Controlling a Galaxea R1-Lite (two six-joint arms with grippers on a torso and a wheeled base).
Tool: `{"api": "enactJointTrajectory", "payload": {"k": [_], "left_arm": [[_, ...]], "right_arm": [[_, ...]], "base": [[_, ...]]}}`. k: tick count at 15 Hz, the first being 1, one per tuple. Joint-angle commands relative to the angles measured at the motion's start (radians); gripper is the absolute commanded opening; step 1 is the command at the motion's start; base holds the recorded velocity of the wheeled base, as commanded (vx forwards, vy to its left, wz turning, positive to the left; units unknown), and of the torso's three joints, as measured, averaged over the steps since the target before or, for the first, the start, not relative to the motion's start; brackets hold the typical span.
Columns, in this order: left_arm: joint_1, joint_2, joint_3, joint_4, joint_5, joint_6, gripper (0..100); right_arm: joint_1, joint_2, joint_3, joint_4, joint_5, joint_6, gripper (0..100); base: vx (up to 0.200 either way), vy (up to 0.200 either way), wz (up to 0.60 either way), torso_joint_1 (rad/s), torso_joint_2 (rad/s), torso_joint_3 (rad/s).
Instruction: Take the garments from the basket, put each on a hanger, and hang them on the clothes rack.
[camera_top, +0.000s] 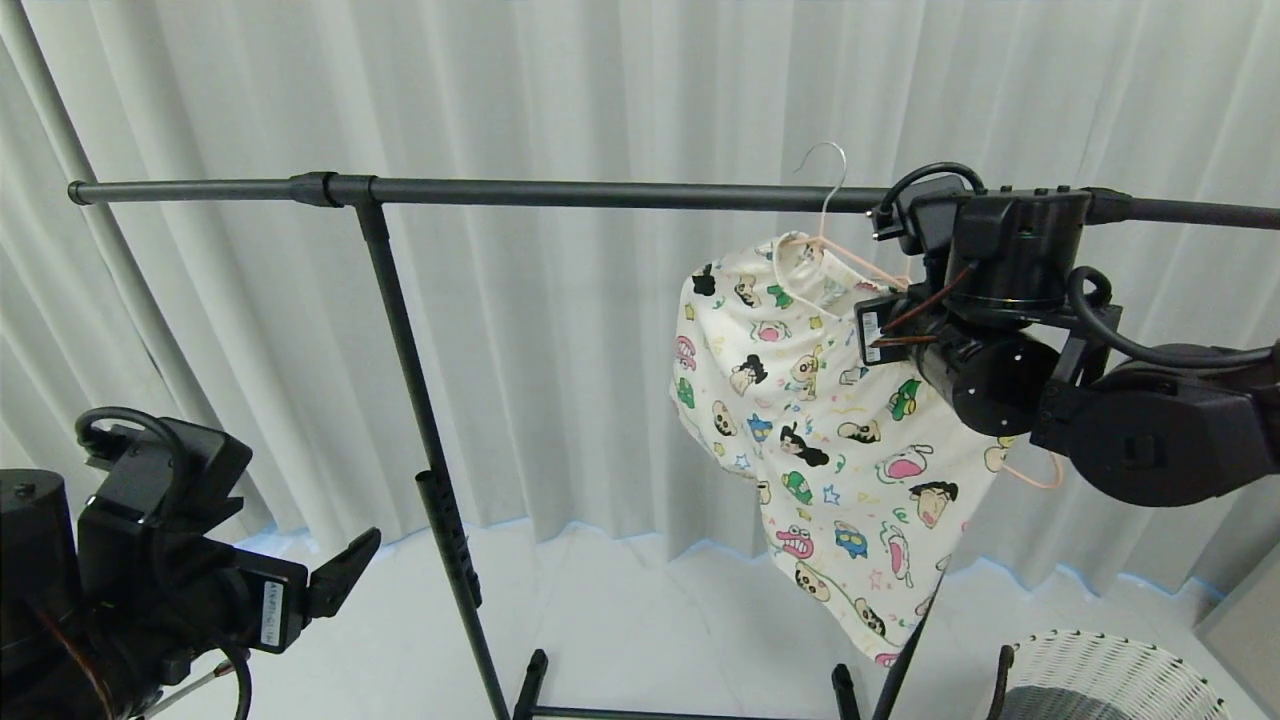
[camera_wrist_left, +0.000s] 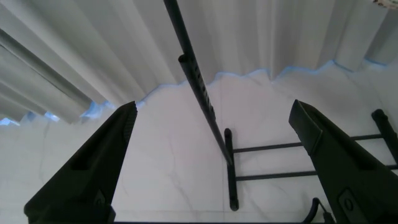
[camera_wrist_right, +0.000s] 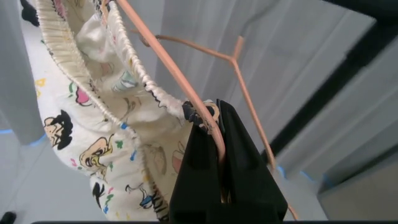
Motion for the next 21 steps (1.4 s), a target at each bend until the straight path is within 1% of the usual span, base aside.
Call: {"api": "enactJointTrajectory", "payload": {"k": [1,4,7,11,19,20,21], "left_arm": [[-0.006,-0.002,0.0,-0.001,0.0,0.0,100],[-0.035,-0.002,0.0,-0.001,0.0,0.0,100],[-0.04,0.0,0.011,-0.001,0.0,0.0,100],[-0.041,-0.005,0.028,-0.001,0.0,0.0,100],[-0.041,-0.003,0.028,-0.001,0.0,0.0,100],[-0.041,-0.003,0.028,-0.001,0.0,0.0,100],[-0.041,-0.003,0.028,-0.001,0.0,0.0,100]], "right_arm": [[0.005,0.008,-0.002,0.0,0.001,-0.006,0],[0.003,0.041,-0.031,0.0,0.001,-0.006,0],[-0.001,0.092,-0.076,0.001,-0.001,-0.008,0],[-0.001,0.12,-0.083,0.001,-0.001,-0.009,0],[0.006,0.121,-0.088,0.001,-0.001,-0.008,0],[0.012,0.117,-0.088,0.001,-0.001,-0.005,100],[0.014,0.112,-0.087,0.001,-0.001,-0.005,100]], "base": [[0.0,0.0,0.0,0.0,0.0,0.0],[0.0,0.0,0.0,0.0,0.0,0.0],[0.0,0.0,0.0,0.0,0.0,0.0],[0.0,0.0,0.0,0.0,0.0,0.0],[0.0,0.0,0.0,0.0,0.0,0.0],[0.0,0.0,0.0,0.0,0.0,0.0],[0.0,0.0,0.0,0.0,0.0,0.0]]}}
